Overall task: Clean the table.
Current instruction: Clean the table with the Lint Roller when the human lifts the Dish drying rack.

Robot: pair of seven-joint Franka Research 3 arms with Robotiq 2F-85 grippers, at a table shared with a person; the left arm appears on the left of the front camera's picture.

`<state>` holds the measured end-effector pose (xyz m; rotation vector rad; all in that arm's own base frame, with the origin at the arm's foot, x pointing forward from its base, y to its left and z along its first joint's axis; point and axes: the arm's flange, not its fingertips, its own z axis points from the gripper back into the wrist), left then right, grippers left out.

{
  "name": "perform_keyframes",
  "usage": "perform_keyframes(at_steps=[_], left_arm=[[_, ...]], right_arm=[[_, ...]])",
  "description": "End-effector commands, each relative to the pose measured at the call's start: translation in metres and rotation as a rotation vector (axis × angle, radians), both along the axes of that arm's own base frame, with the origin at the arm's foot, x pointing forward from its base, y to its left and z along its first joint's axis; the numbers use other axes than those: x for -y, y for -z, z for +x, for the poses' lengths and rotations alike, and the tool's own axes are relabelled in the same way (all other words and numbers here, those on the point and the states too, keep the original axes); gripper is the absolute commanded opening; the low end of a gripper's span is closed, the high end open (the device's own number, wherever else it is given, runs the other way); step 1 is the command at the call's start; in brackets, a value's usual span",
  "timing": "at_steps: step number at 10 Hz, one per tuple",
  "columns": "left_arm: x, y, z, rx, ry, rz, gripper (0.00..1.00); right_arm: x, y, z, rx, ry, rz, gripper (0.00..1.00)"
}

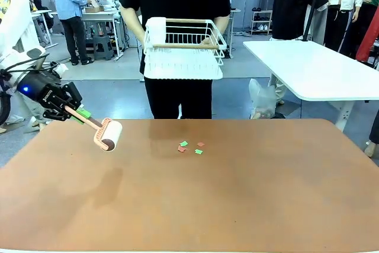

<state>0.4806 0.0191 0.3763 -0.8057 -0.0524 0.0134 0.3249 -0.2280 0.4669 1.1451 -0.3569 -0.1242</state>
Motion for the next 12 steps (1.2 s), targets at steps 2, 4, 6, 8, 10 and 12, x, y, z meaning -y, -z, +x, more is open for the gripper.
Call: perform_keyframes(at_steps=[2, 4, 6, 8, 10, 12], left_arm=[[-0.002, -0.002, -0.006, 0.0, -0.008, -0.003, 0.21], [-0.001, 0.0, -0.001, -0.001, -0.003, 0.0, 0.21], [0.021, 0.024, 0.016, 0.042, 0.043, -0.02, 0.21], [0.029, 0.045, 0.032, 0.034, 0.048, -0.026, 0.21], [0.034, 0.064, 0.044, 0.028, 0.07, -0.039, 0.21], [0.042, 0.081, 0.053, 0.008, 0.071, -0.055, 0.21]], right_arm=[[0.001, -0.004, -0.001, 0.02, -0.003, 0.011, 1.0], [0.001, -0.004, -0.001, 0.02, -0.003, 0.011, 1.0], [0.001, -0.004, -0.001, 0.02, -0.003, 0.011, 1.0], [0.001, -0.004, -0.001, 0.02, -0.003, 0.011, 1.0], [0.001, -0.004, -0.001, 0.02, -0.003, 0.011, 1.0], [0.001, -0.004, -0.001, 0.02, -0.003, 0.011, 1.0]])
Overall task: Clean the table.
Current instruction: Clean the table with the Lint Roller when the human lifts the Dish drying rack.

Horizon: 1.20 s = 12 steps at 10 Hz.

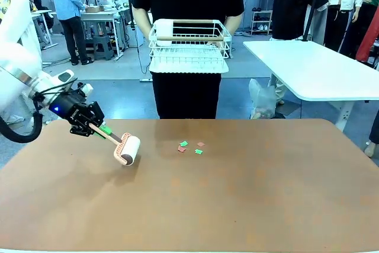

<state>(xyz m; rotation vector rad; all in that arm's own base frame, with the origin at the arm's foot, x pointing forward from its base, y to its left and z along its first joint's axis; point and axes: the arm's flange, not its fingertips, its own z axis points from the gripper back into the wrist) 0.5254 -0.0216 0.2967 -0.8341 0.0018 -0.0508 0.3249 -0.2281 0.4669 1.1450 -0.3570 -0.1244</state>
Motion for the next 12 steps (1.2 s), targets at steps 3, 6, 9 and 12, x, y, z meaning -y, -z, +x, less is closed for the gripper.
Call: perform_keyframes(at_steps=[3, 6, 9, 12], left_arm=[[-0.004, 0.012, 0.022, 0.061, -0.085, -0.051, 0.21], [-0.011, 0.017, 0.027, 0.084, -0.079, -0.051, 0.21], [-0.01, 0.024, 0.039, 0.087, -0.06, -0.043, 0.21], [0.004, 0.036, 0.04, 0.065, -0.049, -0.024, 0.21]], right_arm=[[0.001, -0.004, -0.001, 0.02, -0.004, 0.011, 1.0], [0.001, -0.004, -0.001, 0.02, -0.004, 0.011, 1.0], [0.001, -0.004, -0.001, 0.02, -0.004, 0.011, 1.0], [0.001, -0.004, -0.001, 0.02, -0.004, 0.011, 1.0]])
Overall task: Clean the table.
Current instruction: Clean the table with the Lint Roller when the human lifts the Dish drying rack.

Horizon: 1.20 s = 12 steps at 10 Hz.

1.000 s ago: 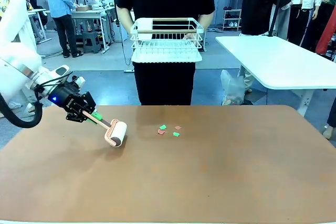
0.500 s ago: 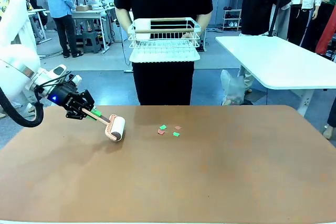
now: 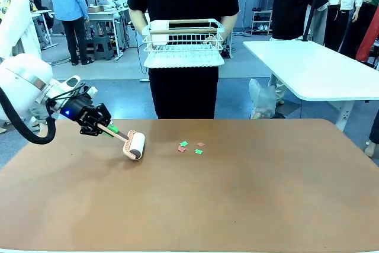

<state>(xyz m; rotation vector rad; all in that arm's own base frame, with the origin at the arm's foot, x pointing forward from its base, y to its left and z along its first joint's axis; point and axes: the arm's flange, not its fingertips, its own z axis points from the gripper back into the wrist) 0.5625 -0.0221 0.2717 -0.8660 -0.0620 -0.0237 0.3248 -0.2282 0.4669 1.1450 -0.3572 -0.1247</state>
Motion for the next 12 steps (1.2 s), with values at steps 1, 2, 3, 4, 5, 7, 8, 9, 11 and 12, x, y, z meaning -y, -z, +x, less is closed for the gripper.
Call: perform_keyframes(at_steps=[1, 2, 3, 4, 5, 7, 8, 9, 11, 12], left_arm=[[0.006, 0.012, 0.003, 0.01, -0.004, 0.013, 0.21], [0.011, 0.012, 0.002, 0.004, -0.014, 0.011, 0.21], [0.019, 0.012, 0.0, -0.01, -0.013, 0.009, 0.21], [0.03, 0.01, -0.001, -0.019, -0.007, 0.006, 0.21], [0.042, 0.008, 0.002, -0.026, -0.009, -0.007, 0.21], [0.07, 0.004, 0.004, -0.044, -0.001, -0.004, 0.21], [0.082, 0.002, 0.003, -0.045, -0.01, -0.006, 0.21], [0.095, 0.0, 0.002, -0.044, -0.013, -0.009, 0.21], [0.125, 0.0, 0.003, -0.042, 0.045, 0.008, 0.21], [0.139, 0.001, 0.006, -0.052, 0.053, 0.013, 0.21]], right_arm=[[0.0, -0.004, -0.001, 0.02, -0.004, 0.011, 1.0], [0.0, -0.004, -0.001, 0.02, -0.004, 0.011, 1.0], [0.0, -0.004, -0.001, 0.02, -0.004, 0.011, 1.0], [0.0, -0.004, -0.001, 0.02, -0.004, 0.011, 1.0], [0.0, -0.004, -0.001, 0.02, -0.004, 0.011, 1.0], [0.0, -0.004, -0.001, 0.02, -0.004, 0.011, 1.0], [0.0, -0.004, -0.001, 0.02, -0.004, 0.011, 1.0], [0.0, -0.004, -0.001, 0.02, -0.004, 0.011, 1.0], [0.0, -0.004, -0.001, 0.02, -0.004, 0.011, 1.0], [0.0, -0.004, -0.001, 0.02, -0.004, 0.011, 1.0]])
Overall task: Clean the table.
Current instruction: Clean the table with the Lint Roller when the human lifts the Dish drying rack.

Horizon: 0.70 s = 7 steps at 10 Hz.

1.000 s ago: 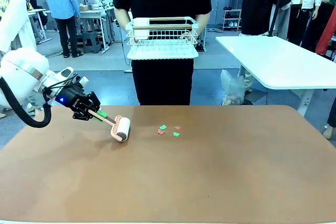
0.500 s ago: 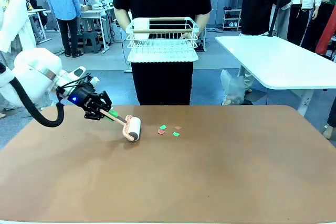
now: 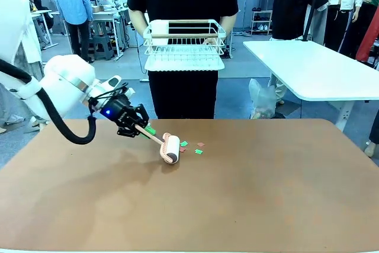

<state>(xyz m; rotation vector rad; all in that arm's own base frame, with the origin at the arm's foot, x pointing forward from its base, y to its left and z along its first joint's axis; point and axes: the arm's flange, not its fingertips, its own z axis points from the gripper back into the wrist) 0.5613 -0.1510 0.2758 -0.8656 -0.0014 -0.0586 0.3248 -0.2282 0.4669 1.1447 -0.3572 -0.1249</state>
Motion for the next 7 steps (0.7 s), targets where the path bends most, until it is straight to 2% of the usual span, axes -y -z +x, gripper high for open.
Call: perform_keyframes(at_steps=[1, 7], left_arm=[[0.024, 0.005, 0.01, -0.039, -0.013, 0.005, 0.21], [0.108, 0.007, 0.016, -0.05, 0.052, 0.039, 0.21]], right_arm=[[0.0, -0.004, -0.001, 0.02, -0.004, 0.011, 1.0], [0.0, -0.004, -0.001, 0.02, -0.004, 0.011, 1.0]])
